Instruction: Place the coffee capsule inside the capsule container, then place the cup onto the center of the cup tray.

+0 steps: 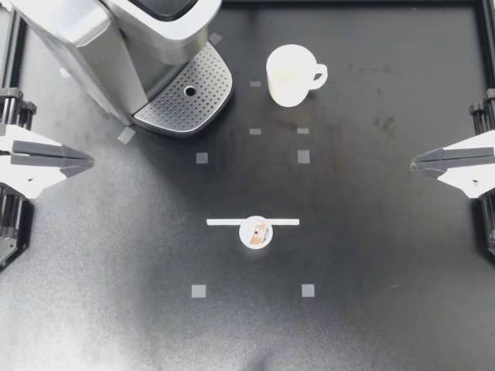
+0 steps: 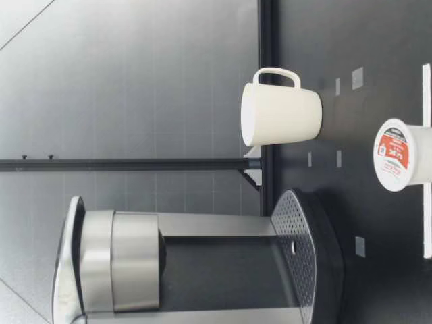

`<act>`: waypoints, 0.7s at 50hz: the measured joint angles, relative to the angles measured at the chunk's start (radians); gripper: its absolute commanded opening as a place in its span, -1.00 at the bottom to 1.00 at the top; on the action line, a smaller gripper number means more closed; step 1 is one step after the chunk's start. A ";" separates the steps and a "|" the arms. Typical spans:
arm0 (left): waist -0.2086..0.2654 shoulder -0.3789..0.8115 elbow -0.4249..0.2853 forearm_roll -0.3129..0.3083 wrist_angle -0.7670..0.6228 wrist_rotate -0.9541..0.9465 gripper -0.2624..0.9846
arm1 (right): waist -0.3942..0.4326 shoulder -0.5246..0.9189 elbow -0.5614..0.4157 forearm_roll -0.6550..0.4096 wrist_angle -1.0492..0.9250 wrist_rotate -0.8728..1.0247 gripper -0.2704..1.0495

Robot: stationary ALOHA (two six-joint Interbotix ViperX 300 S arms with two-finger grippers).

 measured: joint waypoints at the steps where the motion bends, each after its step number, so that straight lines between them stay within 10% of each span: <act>1: 0.000 0.000 0.000 0.000 -0.002 0.000 -0.29 | 0.000 0.000 0.000 0.000 0.000 -0.002 -0.42; 35: 0.012 -0.002 0.031 0.002 -0.114 0.012 -0.33 | -0.029 0.551 -0.276 0.106 0.348 0.031 -0.38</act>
